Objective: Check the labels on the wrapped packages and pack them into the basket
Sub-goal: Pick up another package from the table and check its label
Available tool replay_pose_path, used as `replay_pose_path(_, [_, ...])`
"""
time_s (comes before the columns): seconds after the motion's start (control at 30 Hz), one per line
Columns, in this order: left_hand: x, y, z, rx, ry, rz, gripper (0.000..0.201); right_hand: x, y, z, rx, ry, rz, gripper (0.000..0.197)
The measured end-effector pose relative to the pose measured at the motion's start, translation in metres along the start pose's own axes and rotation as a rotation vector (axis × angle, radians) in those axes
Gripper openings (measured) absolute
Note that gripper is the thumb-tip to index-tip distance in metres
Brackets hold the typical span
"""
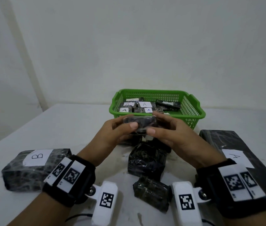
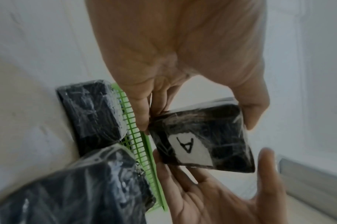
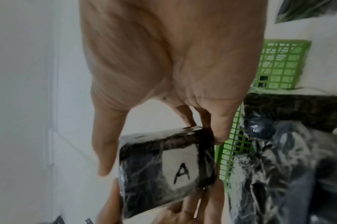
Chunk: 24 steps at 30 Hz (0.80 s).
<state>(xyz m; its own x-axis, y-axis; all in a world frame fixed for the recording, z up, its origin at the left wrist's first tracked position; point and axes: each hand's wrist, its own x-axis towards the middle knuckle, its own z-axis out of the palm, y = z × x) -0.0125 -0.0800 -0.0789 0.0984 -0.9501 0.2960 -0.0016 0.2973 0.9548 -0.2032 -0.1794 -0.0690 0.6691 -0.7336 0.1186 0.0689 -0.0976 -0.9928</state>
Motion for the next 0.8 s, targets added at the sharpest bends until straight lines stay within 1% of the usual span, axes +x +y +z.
replay_pose_path(0.07, [-0.002, 0.000, 0.000, -0.058, -0.049, -0.024, 0.074, 0.001, -0.001, 0.000, 0.000, 0.012, -0.007, 0.113])
replay_pose_path(0.1, [-0.003, 0.001, 0.000, -0.067, -0.048, -0.045, 0.078, 0.001, -0.001, 0.001, -0.018, 0.019, -0.015, 0.113])
replay_pose_path(0.13, [-0.002, 0.001, 0.000, -0.061, -0.033, -0.057, 0.077, 0.000, -0.002, 0.001, -0.034, 0.017, -0.017, 0.112])
replay_pose_path(0.2, [0.000, 0.000, 0.001, -0.049, 0.009, -0.065, 0.065, 0.000, -0.001, -0.002, -0.052, -0.015, -0.007, 0.108])
replay_pose_path(0.3, [0.001, -0.001, 0.002, -0.140, 0.049, -0.124, 0.065, -0.001, 0.000, -0.004, -0.135, -0.045, -0.012, 0.104])
replay_pose_path(0.33, [0.000, -0.001, 0.001, -0.172, 0.054, -0.137, 0.065, 0.000, 0.001, -0.004, -0.162, -0.026, -0.024, 0.096])
replay_pose_path(0.43, [0.002, 0.001, 0.000, -0.258, 0.039, -0.178, 0.070, 0.004, 0.005, -0.005, -0.140, 0.094, -0.047, 0.053])
replay_pose_path(0.47, [0.003, 0.003, -0.001, -0.284, 0.031, -0.197, 0.073, 0.005, 0.008, -0.006, -0.126, 0.123, -0.047, 0.044])
replay_pose_path(0.53, [0.004, 0.005, -0.001, -0.305, 0.028, -0.237, 0.080, 0.007, 0.009, -0.007, -0.085, 0.157, -0.043, 0.032])
replay_pose_path(0.6, [0.005, 0.004, -0.001, -0.333, 0.062, -0.239, 0.076, 0.008, 0.008, -0.005, 0.006, 0.181, -0.024, 0.024])
replay_pose_path(0.67, [0.006, 0.001, 0.000, -0.332, 0.150, -0.202, 0.059, 0.010, 0.009, -0.004, 0.086, 0.208, 0.010, 0.023])
replay_pose_path(0.7, [0.007, -0.001, 0.000, -0.297, 0.195, -0.174, 0.050, 0.010, 0.010, -0.003, 0.103, 0.220, 0.022, 0.027])
replay_pose_path(0.73, [0.007, -0.003, 0.001, -0.247, 0.236, -0.143, 0.045, 0.010, 0.011, -0.003, 0.098, 0.239, 0.034, 0.036])
replay_pose_path(0.77, [0.008, -0.003, 0.003, -0.198, 0.263, -0.117, 0.043, 0.012, 0.013, -0.005, 0.074, 0.265, 0.042, 0.045])
replay_pose_path(0.8, [0.008, -0.001, 0.006, -0.155, 0.268, -0.107, 0.043, 0.013, 0.014, -0.006, 0.046, 0.286, 0.041, 0.048])
